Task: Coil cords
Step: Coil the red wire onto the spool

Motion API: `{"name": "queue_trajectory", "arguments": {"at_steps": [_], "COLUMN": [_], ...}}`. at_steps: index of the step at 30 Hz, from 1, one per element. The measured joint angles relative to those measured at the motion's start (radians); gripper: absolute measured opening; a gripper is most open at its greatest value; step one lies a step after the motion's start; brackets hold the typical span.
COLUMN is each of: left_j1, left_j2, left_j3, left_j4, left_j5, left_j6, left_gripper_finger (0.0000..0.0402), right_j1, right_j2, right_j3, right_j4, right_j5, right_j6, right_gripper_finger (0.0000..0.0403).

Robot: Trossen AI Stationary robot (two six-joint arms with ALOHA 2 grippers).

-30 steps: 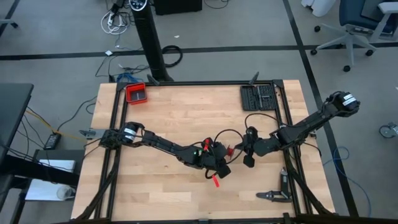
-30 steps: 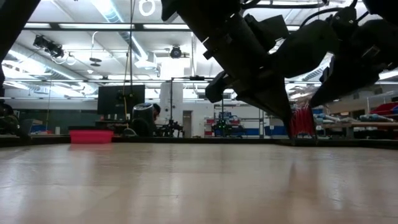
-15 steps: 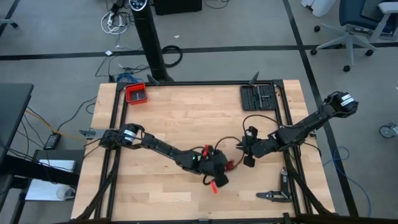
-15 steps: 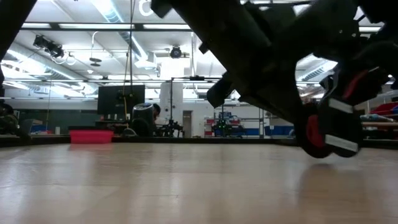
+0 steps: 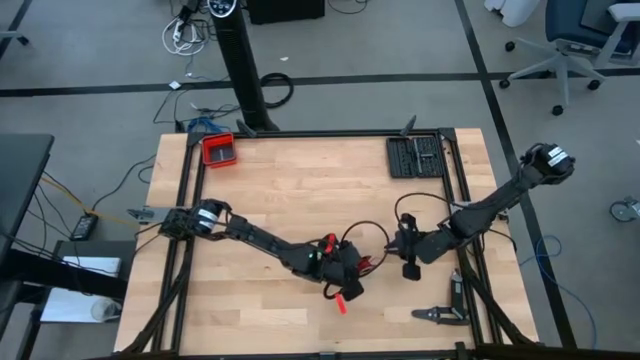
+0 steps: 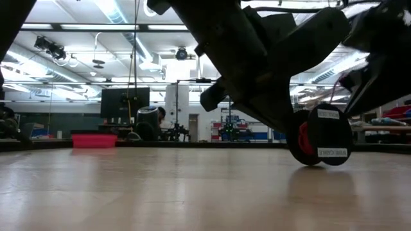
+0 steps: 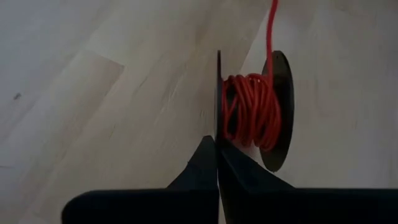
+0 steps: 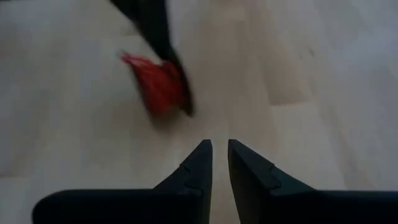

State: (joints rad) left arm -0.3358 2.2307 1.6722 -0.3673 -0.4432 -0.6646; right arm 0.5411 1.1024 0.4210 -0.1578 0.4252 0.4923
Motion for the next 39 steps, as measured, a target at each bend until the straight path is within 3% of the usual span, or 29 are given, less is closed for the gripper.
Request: {"name": "queue_trajectory", "arguments": {"at_steps": [9,20,32,39], "left_j1": [-0.001,0.000,0.000,0.001], "left_j2": [0.000,0.000,0.000,0.000], "left_j3": [0.000,0.000,0.000,0.000], "left_j4": [0.004,0.009,0.011,0.016], "left_j5": [-0.007,-0.008,-0.011,-0.011], "left_j6": [0.000,-0.002,-0.022,-0.021], "left_gripper_finger": [0.0000,0.0000,0.0000,0.0000], "right_j1": [0.065,0.065,0.065,0.065], "right_j2": [-0.014,-0.009,-0.003,0.076], "right_j3": [0.000,0.000,0.000,0.001], "right_j4": [0.210,0.232,0.262,0.301], "right_j5": [0.027,0.025,0.004,0.027], "right_j6": [-0.124,-0.168,-0.223,-0.228], "right_gripper_finger": [0.0056,0.0089,0.0089,0.0086]}}
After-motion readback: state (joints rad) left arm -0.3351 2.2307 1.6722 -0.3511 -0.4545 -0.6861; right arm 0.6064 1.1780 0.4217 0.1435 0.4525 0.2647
